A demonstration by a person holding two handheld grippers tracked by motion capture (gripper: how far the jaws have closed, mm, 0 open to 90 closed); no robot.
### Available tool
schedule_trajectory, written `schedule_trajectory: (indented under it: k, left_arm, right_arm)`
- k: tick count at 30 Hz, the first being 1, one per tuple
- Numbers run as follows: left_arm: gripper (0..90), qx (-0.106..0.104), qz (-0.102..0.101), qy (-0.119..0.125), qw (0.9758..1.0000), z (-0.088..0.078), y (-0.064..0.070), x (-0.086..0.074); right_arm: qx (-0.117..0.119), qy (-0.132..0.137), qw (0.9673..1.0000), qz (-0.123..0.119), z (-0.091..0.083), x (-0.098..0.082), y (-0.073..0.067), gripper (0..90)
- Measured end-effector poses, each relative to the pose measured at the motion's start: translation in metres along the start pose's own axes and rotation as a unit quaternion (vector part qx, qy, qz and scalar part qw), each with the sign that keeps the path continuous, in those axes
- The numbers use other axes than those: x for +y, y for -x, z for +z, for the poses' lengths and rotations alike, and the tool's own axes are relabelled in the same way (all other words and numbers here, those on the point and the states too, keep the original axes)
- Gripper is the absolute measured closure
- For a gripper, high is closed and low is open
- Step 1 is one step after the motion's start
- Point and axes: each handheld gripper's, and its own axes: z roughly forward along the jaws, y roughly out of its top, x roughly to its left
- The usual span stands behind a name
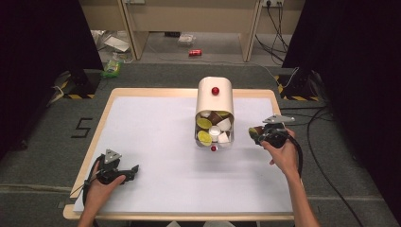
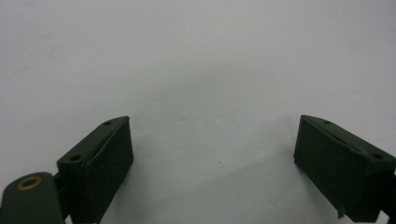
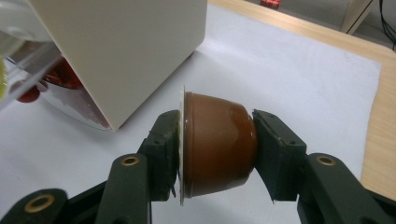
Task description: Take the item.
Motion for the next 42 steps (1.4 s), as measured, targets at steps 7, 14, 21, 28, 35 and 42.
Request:
schedule_trajectory:
  k: [7,14,21,28,35,42]
  left_arm:
    - [11.0,0.0,0.0,0.0,1.0,0.0,0.0,0.0]
    - [10.9,0.0,0.0,0.0,1.0,0.0,0.0,0.0]
    - [11.0,0.0,0.0,0.0,1.0,0.0,0.0,0.0]
    - [10.9,0.0,0.0,0.0,1.0,0.0,0.0,0.0]
    - [10.9,0.0,0.0,0.0,1.0,0.0,0.0,0.0]
    - [11.0,0.0,0.0,0.0,1.0,0.0,0.0,0.0]
  right_arm:
    - [-0.001,-0.011,0.9999,0.003,0.011,-0.006,0.002,53.5]
    - [-0.001,-0.02,0.9998,0.003,0.023,-0.009,0.001,53.5]
    - [0.0,-0.028,0.9996,0.002,0.033,-0.012,-0.001,53.5]
    - [0.009,-0.024,0.9995,0.017,0.043,-0.014,0.0,53.4]
    - [0.005,-0.022,0.9995,0.024,0.052,-0.019,0.001,53.3]
    - [0.007,-0.02,0.9996,0.02,0.057,-0.021,-0.001,53.3]
